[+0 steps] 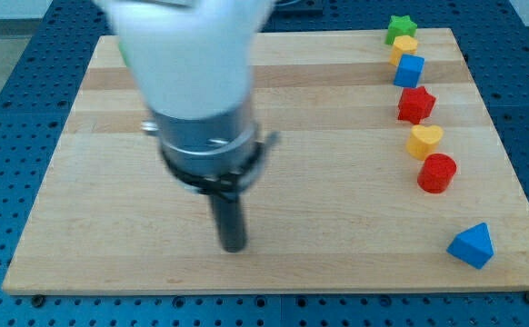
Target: Move the yellow heart to the top center
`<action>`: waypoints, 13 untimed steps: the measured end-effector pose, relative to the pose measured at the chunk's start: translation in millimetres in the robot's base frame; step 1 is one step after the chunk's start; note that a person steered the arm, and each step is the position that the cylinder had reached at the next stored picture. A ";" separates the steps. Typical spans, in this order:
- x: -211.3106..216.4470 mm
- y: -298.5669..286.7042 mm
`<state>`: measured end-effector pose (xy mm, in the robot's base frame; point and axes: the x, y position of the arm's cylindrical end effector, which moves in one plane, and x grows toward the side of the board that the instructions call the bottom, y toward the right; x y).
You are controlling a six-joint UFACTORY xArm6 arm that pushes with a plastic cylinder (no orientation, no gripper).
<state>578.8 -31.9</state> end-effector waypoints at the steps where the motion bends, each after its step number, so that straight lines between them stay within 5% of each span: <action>1: -0.5 51.2; 3: -20.5 231.4; 5: -66.8 288.6; 6: -97.3 288.6; 11: -234.3 73.0; 13: -293.6 69.1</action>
<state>285.2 37.2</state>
